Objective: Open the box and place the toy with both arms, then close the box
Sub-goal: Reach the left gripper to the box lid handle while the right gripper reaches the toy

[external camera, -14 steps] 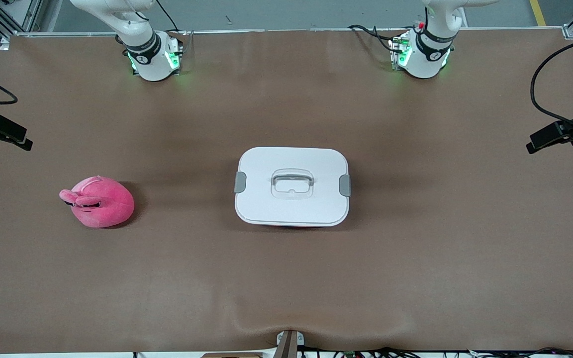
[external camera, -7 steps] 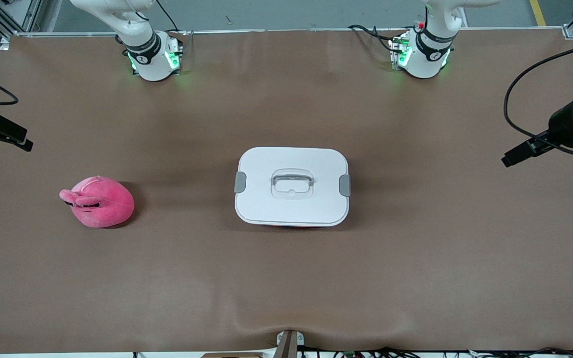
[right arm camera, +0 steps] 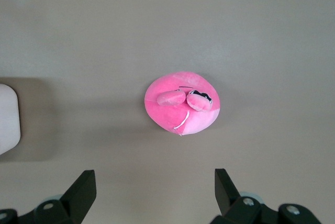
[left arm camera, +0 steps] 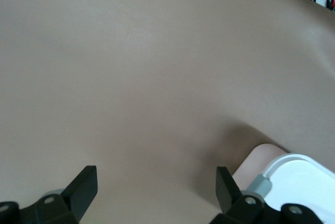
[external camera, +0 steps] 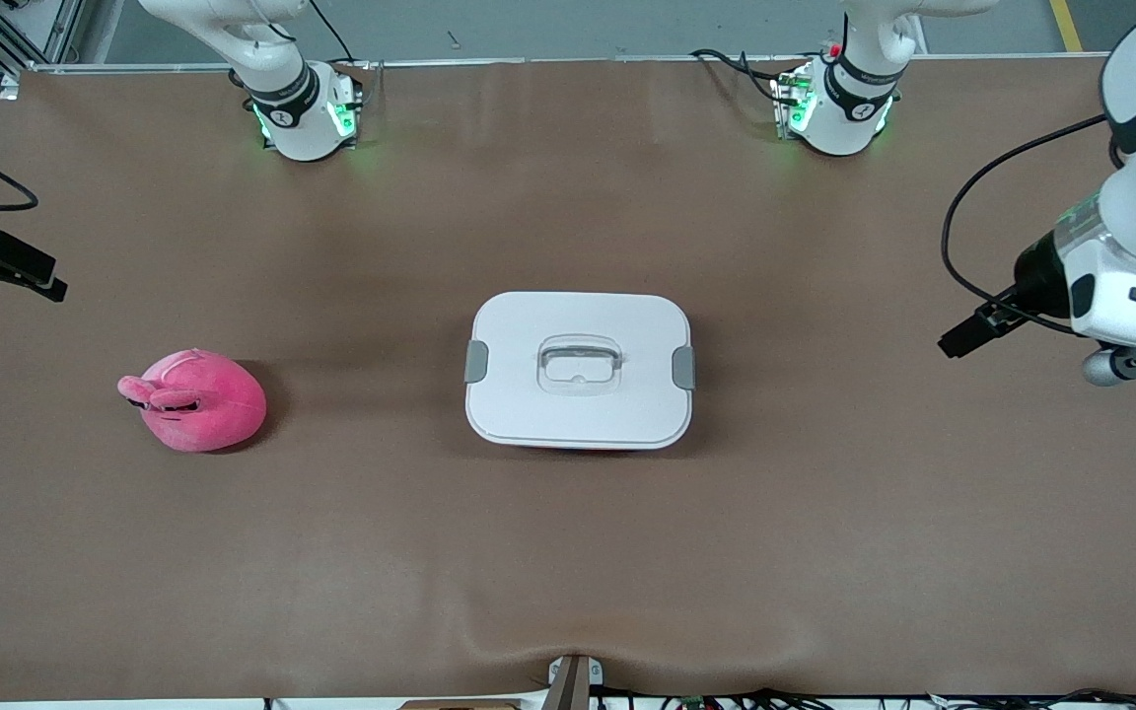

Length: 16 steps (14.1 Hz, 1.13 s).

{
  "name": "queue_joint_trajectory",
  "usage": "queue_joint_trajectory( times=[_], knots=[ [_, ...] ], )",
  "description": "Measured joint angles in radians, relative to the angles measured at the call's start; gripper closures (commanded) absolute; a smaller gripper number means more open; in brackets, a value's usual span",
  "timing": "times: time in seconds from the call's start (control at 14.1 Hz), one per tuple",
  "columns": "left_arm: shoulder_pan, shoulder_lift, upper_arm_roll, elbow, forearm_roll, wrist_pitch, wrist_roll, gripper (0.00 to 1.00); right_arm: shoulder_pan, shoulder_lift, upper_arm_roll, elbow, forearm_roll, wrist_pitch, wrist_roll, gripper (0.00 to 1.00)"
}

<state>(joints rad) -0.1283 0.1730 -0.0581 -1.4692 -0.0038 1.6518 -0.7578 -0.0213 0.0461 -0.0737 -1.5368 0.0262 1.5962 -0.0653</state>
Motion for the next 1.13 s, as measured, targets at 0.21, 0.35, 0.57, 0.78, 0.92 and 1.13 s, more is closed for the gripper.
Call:
queue_joint_trajectory(
  times=[0.21,0.35,0.57,0.78,0.92,1.13],
  knots=[
    [-0.045,0.024,-0.002,0.0,0.0,0.016,-0.133,0.0,0.0,0.002,0.0,0.0,0.0,0.0,0.0,0.0],
    [-0.074,0.038,-0.002,0.001,0.0,0.039,-0.205,0.0,0.0,0.002,0.0,0.0,0.0,0.0,0.0,0.0],
    [-0.115,0.048,-0.003,0.002,-0.001,0.06,-0.306,0.0,0.0,0.002,0.0,0.0,0.0,0.0,0.0,0.0],
    [-0.158,0.064,-0.004,0.002,-0.001,0.092,-0.417,0.0,0.0,0.005,0.0,0.0,0.0,0.001,0.0,0.0],
    [-0.188,0.079,-0.005,0.002,-0.007,0.118,-0.495,0.0,0.0,0.015,0.0,0.0,0.0,0.032,0.0,0.0],
    [-0.216,0.099,-0.005,0.003,-0.045,0.135,-0.587,0.0,0.0,0.049,-0.001,0.0,0.0,0.093,0.0,0.0]
  ],
)
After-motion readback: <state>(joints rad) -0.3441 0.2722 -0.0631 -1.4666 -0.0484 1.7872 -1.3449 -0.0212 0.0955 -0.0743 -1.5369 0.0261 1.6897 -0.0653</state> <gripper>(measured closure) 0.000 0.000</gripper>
